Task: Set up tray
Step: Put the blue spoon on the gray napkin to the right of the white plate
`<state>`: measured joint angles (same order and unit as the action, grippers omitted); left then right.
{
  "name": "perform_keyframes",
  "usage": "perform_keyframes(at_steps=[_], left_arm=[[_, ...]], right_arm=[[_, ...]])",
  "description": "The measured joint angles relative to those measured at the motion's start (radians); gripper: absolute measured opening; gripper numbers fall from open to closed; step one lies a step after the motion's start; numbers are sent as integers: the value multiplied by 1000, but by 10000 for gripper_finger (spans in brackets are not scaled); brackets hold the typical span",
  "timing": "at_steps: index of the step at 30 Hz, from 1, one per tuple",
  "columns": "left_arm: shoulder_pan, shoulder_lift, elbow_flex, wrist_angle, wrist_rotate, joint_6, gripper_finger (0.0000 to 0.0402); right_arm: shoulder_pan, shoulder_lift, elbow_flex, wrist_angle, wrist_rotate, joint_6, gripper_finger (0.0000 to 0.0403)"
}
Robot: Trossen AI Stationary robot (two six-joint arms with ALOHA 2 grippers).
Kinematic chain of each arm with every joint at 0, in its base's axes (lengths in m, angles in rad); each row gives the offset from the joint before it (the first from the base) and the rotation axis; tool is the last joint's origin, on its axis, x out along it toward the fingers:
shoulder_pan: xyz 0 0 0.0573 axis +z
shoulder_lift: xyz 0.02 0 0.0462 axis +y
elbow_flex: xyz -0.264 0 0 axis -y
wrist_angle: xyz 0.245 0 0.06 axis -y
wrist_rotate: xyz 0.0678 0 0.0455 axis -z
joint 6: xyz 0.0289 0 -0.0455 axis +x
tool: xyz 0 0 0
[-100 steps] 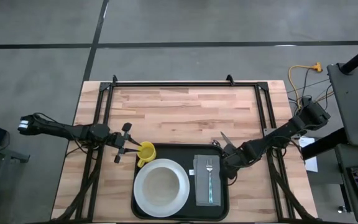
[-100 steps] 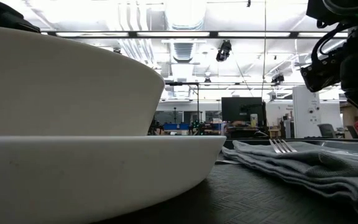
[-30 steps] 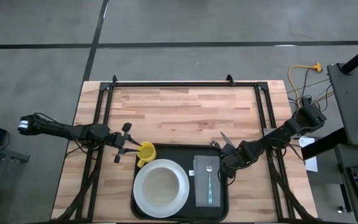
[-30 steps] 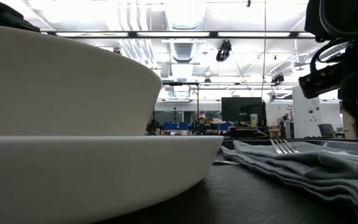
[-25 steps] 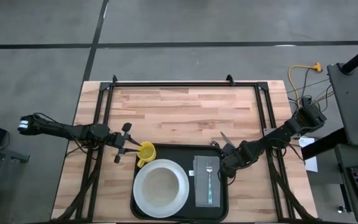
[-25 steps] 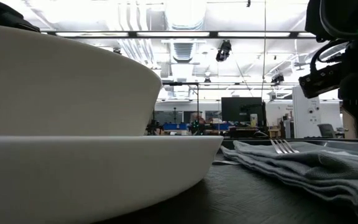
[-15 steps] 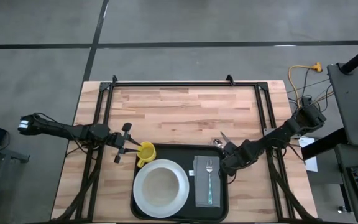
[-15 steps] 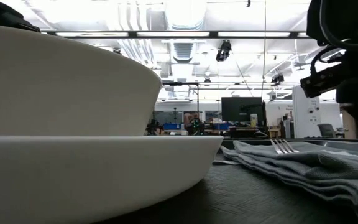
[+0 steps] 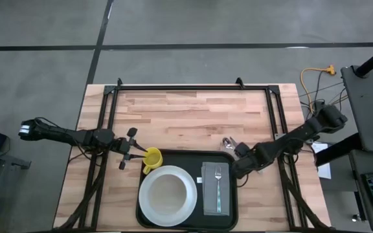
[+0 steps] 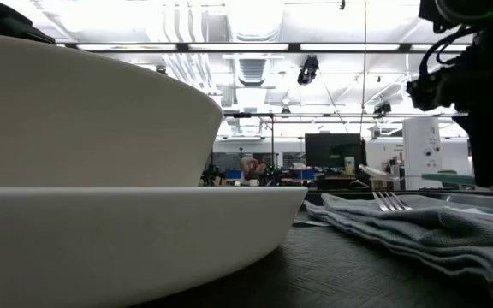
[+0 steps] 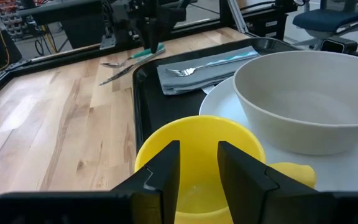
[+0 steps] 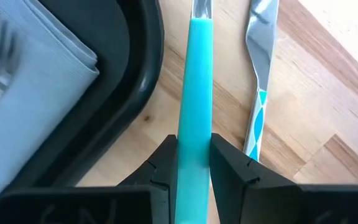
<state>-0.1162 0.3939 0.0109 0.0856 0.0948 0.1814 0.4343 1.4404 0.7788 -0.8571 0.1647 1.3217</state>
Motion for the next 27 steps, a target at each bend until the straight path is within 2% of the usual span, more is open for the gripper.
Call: perform_keyframes(at_steps=[12, 19, 27], left_arm=[[0, 0, 0, 0, 0, 0, 94], [0, 0, 0, 0, 0, 0, 94], [0, 0, 0, 0, 0, 0, 94]], right_arm=[[2, -17, 1, 6, -5, 76, 54], [51, -18, 6, 38, -6, 238, 68], [152, -1, 70, 37, 59, 450, 54]])
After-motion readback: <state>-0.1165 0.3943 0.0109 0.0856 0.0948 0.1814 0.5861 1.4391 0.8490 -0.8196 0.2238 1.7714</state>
